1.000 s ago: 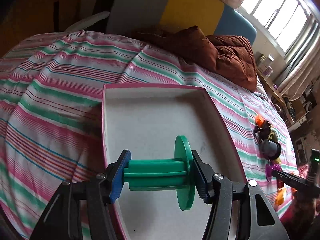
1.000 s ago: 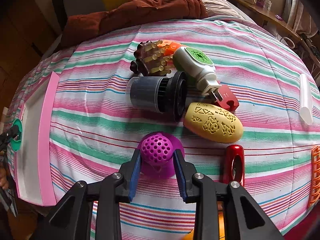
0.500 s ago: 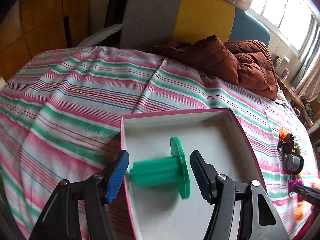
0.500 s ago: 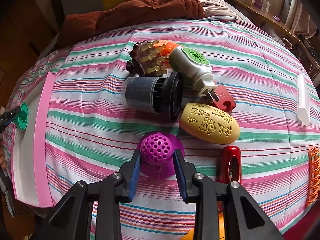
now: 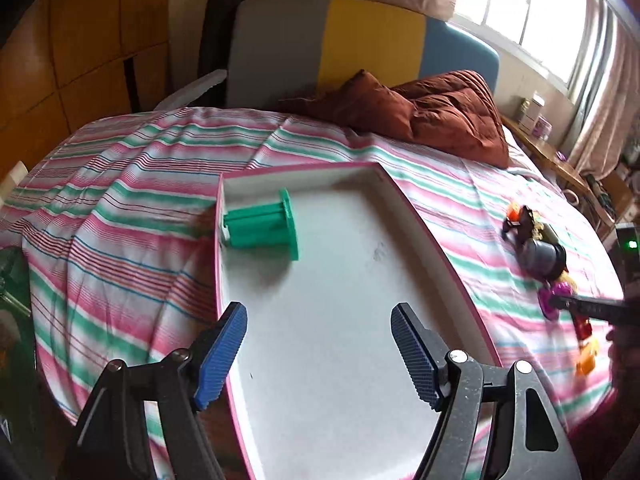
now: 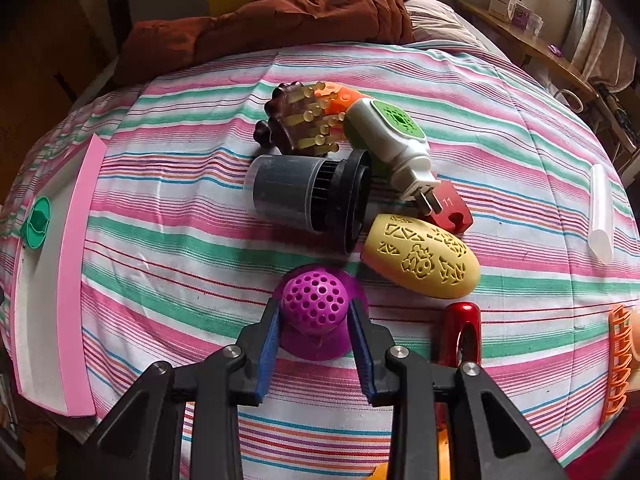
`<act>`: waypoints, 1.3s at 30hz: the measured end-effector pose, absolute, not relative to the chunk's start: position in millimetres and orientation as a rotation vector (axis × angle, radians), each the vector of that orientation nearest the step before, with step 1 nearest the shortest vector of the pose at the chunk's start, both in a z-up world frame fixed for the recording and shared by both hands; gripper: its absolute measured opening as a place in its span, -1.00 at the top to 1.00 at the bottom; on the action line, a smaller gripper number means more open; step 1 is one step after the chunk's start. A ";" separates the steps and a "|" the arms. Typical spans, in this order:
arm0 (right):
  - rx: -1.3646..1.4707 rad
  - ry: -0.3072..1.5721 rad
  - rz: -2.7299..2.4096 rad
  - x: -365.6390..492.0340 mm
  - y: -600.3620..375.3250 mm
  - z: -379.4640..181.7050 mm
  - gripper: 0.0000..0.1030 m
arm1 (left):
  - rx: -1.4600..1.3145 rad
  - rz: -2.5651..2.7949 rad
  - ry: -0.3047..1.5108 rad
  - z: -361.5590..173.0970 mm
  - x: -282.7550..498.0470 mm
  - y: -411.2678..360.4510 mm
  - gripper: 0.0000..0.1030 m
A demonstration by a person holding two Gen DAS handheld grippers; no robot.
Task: Organize rigid objects
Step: 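Carry the magenta dome into the tray beside the green spool and release it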
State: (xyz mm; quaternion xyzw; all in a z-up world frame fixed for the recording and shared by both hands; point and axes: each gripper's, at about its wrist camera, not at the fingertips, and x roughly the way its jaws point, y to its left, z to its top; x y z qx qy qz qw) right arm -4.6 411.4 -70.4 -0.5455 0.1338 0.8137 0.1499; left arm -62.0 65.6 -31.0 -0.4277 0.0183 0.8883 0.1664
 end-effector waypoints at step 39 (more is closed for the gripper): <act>-1.641 0.255 2.450 -12.5 378.1 -71.2 0.37 | -1.238 2.566 0.100 -32.9 -32.1 50.7 -0.46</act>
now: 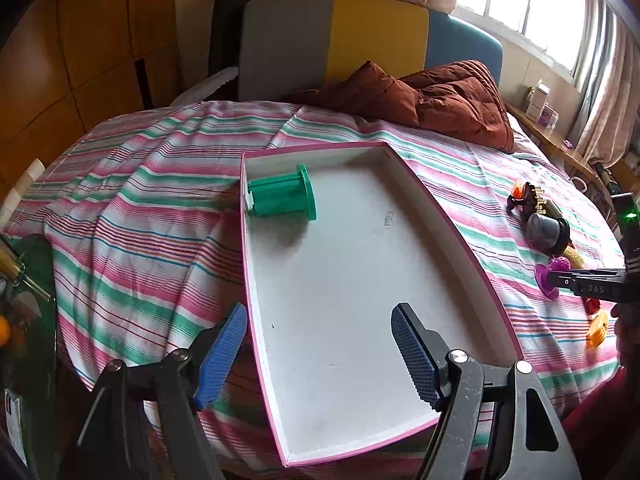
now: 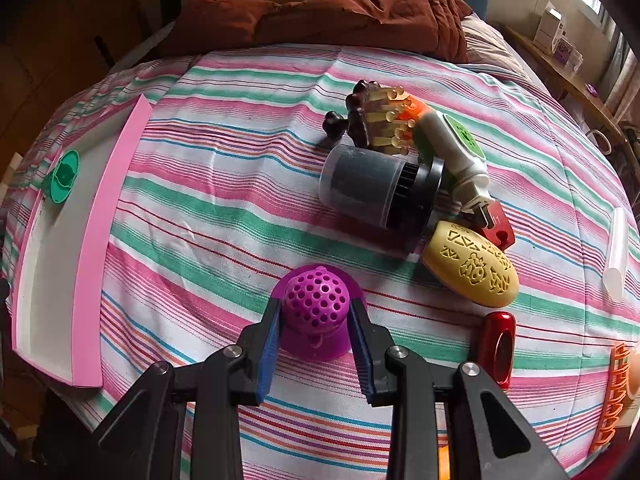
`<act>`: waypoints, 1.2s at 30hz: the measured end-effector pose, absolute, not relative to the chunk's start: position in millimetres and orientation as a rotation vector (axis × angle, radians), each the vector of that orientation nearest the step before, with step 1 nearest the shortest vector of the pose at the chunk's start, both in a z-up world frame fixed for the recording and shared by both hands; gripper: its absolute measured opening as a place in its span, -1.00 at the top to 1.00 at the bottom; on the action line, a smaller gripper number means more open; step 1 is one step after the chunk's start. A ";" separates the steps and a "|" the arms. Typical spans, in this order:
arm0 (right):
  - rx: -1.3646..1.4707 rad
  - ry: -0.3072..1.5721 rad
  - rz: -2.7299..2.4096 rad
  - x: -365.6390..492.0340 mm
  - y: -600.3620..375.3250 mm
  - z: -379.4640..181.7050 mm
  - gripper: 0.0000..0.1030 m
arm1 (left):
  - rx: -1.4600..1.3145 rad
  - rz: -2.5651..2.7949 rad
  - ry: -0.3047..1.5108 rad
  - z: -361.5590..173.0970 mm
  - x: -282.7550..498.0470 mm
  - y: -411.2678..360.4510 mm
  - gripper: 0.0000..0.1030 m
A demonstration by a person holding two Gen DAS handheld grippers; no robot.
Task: Organize rigid objects
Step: 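Carry the magenta dome into the tray beside the green spool and release it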
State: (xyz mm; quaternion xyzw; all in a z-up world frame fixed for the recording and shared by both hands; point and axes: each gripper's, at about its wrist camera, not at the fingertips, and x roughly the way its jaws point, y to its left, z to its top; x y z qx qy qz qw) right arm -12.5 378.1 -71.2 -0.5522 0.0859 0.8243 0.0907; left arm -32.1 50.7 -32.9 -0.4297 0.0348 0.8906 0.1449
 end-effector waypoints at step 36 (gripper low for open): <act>-1.677 0.081 2.812 -156.5 184.4 -31.7 0.38 | -1.313 2.645 -0.079 -43.2 -54.1 -19.0 -0.46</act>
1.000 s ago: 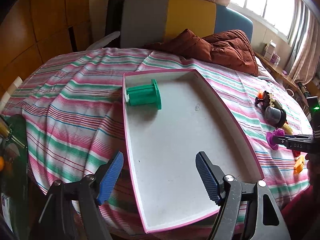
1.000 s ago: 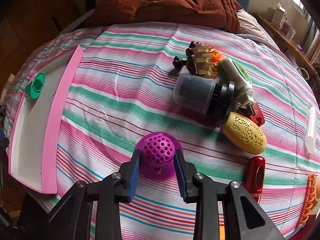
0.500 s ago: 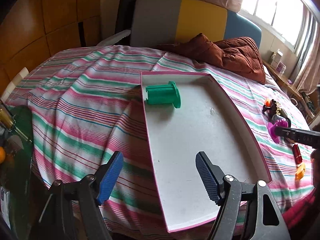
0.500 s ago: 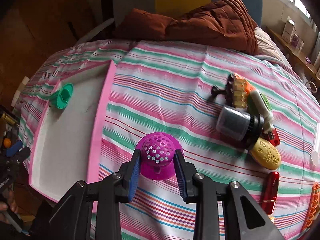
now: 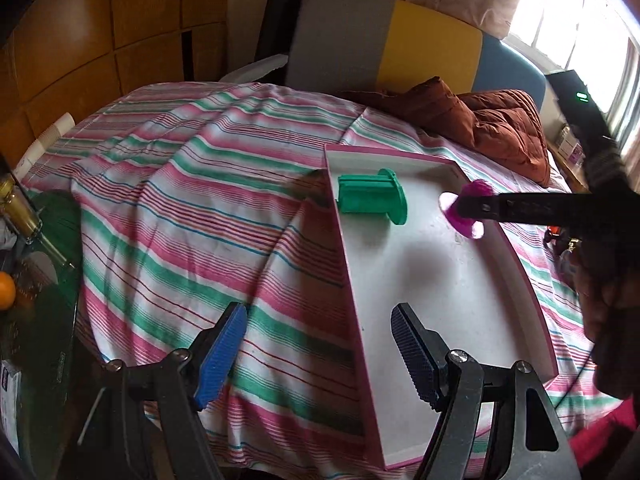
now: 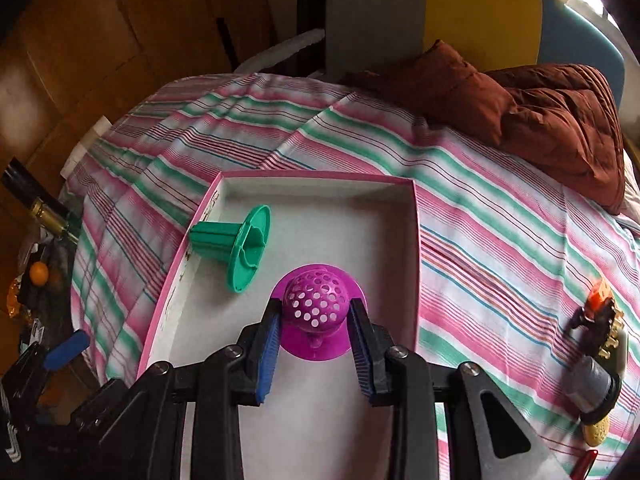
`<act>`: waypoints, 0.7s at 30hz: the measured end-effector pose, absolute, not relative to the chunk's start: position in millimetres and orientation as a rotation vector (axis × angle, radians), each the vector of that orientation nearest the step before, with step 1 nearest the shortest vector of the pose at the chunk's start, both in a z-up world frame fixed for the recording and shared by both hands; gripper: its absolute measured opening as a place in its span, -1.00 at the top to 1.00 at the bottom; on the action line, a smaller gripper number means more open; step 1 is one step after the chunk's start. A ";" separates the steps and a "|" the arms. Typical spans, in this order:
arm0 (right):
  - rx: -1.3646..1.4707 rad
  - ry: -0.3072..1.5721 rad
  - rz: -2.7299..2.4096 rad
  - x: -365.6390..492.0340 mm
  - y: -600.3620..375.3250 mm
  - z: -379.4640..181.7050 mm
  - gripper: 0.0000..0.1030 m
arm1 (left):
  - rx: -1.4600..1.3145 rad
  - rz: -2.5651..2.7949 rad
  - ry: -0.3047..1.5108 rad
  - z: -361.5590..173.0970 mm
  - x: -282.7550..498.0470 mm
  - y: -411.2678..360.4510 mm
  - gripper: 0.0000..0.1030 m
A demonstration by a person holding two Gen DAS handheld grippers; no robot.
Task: Organize rigid objects
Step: 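Carry the magenta dome into the tray beside the green spool and release it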
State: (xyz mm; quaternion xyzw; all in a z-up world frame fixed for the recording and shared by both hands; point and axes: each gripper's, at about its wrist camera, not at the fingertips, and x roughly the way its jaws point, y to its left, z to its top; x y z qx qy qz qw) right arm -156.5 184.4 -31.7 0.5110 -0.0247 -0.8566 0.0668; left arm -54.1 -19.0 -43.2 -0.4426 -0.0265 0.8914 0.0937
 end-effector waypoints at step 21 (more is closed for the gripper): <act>1.467 -0.139 -2.675 -156.6 186.7 -36.2 -0.05 | -1.318 2.668 -0.070 -42.1 -54.3 -23.4 -0.46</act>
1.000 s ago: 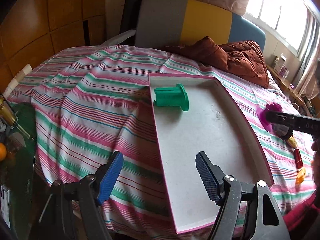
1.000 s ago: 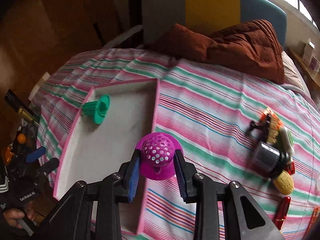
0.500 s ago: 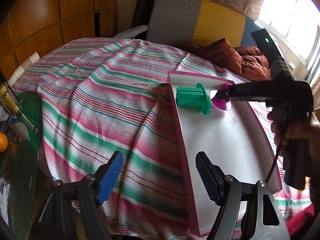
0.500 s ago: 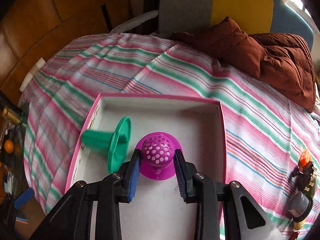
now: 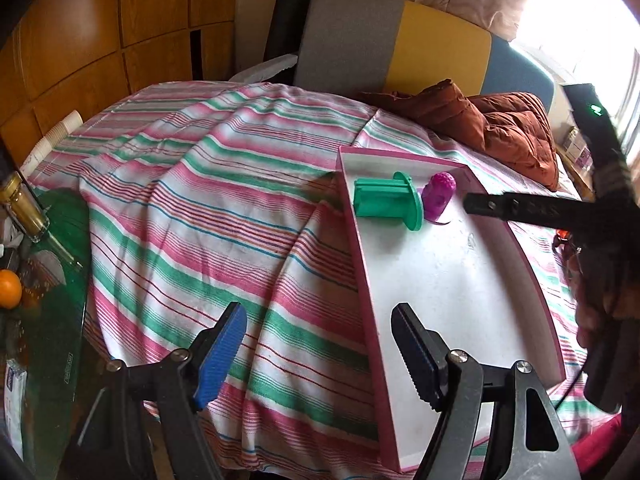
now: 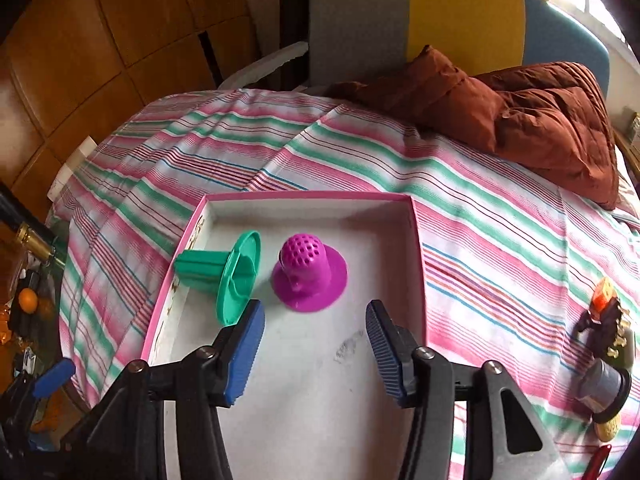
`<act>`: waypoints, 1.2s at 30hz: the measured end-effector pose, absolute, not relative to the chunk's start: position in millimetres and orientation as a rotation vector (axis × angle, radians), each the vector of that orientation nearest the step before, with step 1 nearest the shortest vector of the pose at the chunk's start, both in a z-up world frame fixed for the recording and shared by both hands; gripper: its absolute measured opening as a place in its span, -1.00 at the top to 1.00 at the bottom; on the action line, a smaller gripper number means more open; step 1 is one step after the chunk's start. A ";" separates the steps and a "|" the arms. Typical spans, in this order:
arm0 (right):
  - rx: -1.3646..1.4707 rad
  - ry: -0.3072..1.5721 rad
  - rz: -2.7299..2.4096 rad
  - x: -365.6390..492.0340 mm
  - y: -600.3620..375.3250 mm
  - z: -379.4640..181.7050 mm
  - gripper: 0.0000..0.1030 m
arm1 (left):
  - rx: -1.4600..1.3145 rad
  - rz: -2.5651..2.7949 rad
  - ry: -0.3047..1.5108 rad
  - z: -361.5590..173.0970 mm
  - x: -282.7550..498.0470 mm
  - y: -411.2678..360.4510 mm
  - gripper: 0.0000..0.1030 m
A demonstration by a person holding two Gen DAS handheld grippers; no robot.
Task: Organize rigid objects
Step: 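Carry the magenta dome into the tray beside the green spool and release it, then return the left gripper to the pile and grasp the dark cylindrical cup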
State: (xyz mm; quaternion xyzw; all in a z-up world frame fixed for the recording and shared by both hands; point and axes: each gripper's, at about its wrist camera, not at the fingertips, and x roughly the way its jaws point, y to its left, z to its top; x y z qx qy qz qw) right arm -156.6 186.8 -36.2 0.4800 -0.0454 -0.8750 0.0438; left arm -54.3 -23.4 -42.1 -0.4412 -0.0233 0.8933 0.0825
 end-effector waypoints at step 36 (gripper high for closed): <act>1.373 -1.011 -3.307 34.9 501.5 -10.8 -0.33 | -1.178 2.429 0.190 -8.0 -39.2 108.4 -0.54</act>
